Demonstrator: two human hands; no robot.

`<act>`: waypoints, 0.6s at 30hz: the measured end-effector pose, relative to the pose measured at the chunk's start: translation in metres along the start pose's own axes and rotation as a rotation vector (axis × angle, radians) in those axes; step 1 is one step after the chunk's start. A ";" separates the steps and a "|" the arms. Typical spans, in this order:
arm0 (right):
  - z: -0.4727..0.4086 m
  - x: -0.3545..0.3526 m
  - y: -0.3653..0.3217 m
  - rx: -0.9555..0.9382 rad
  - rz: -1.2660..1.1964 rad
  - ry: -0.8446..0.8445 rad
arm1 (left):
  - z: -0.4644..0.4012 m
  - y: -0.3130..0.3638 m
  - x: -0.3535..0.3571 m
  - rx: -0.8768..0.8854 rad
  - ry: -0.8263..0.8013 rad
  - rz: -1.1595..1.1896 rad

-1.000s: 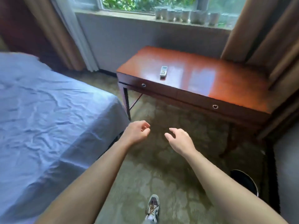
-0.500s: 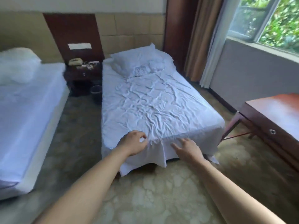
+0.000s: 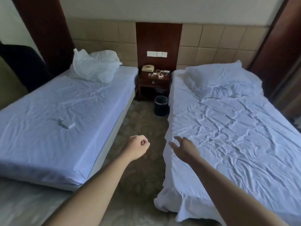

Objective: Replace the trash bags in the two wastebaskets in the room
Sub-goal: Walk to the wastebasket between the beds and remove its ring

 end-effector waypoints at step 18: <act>-0.511 0.024 -0.133 0.199 -0.195 -0.035 | -0.512 -0.091 -0.128 -0.070 -0.067 0.114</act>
Point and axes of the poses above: each hand's wrist, its own z-axis away from the middle knuckle, its own x-axis out of the palm, y = z × x, the point moved 5 cm from there along -z, towards the middle knuckle
